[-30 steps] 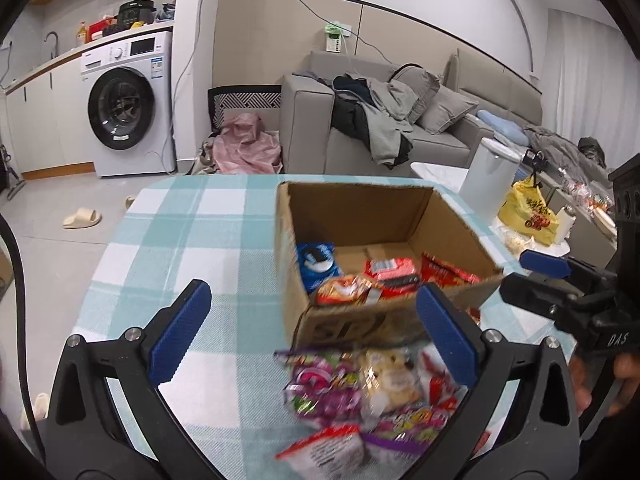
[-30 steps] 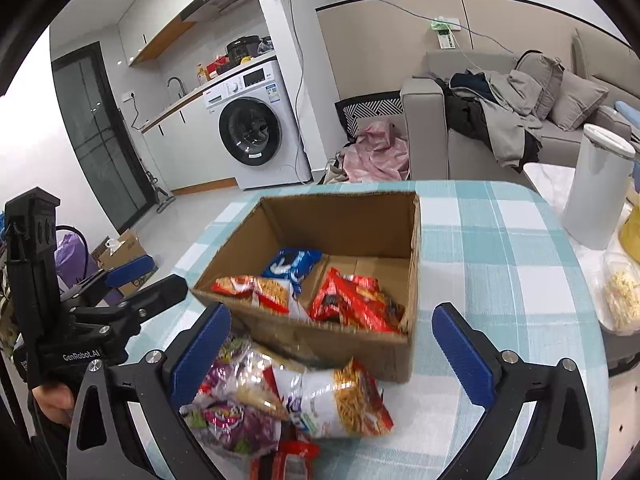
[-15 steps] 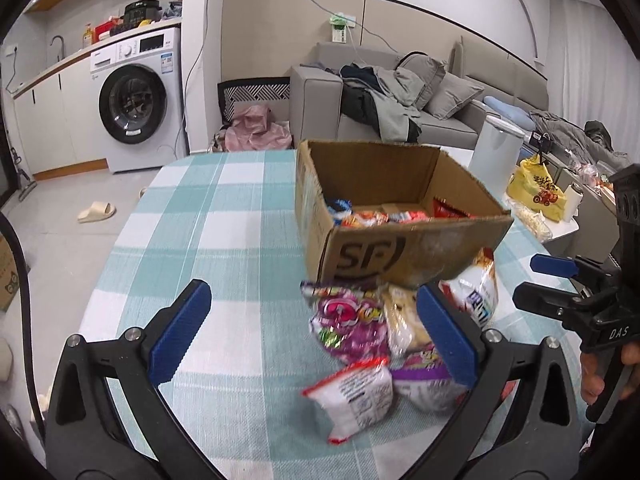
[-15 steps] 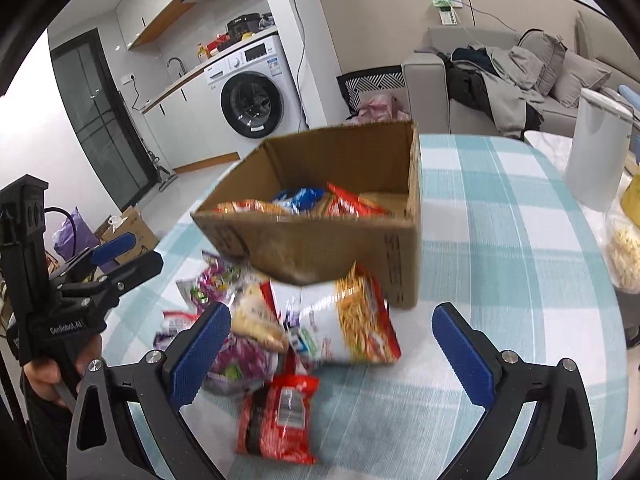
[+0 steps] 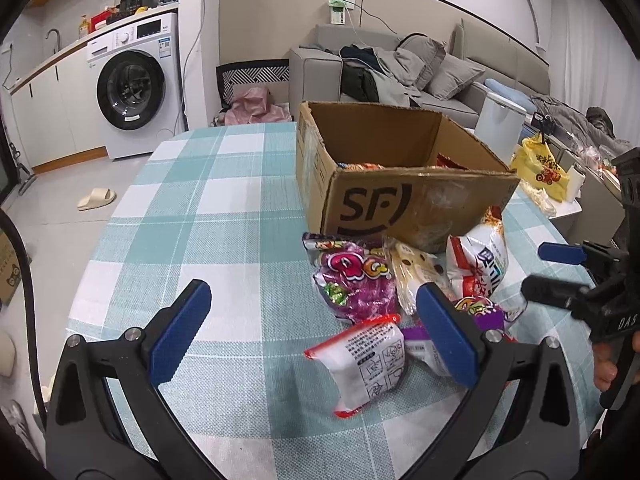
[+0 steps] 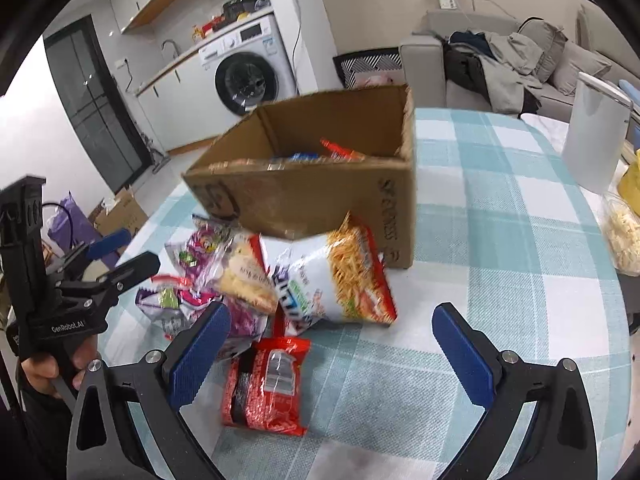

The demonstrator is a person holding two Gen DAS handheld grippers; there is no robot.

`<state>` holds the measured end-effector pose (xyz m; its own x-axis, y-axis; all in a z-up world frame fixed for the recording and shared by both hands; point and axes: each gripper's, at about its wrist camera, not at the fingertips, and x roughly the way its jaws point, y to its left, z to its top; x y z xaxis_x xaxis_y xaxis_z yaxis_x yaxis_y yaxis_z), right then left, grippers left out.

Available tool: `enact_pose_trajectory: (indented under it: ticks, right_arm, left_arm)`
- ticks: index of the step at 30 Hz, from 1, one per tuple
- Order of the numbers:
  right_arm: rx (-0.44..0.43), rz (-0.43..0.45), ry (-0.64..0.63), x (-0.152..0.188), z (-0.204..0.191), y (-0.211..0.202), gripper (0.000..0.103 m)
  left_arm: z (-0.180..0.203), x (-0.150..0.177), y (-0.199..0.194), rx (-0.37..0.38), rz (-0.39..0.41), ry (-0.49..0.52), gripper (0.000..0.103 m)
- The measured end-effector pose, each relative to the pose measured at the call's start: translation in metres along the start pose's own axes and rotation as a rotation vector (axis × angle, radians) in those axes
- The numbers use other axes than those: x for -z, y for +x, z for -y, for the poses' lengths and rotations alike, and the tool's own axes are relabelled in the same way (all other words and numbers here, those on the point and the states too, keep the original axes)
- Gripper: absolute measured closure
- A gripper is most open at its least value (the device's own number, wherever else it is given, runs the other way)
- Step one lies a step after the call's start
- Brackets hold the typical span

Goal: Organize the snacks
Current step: 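Withdraw both open tools from the box toward the snack pile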

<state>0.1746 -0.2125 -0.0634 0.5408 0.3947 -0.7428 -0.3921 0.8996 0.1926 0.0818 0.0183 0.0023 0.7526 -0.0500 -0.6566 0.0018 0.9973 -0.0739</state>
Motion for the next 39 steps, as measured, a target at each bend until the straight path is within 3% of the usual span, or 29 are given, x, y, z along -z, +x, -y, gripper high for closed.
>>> enact_pose_trajectory:
  ticks: [10,19,39]
  right_arm:
    - [0.027,-0.095,-0.078,0.011,-0.013,0.017,0.000]
    - [0.017,-0.139,-0.140,0.019,-0.022,0.023,0.000]
    - [0.010,-0.226,-0.237,0.038,-0.042,0.042,0.000]
  left_arm:
    - [-0.006,0.005,0.012,-0.008,-0.056,-0.015,0.001]
    - [-0.016,0.006,0.011,0.001,-0.071,-0.023,0.001]
    - [-0.016,0.025,0.035,-0.011,-0.186,0.017,0.001]
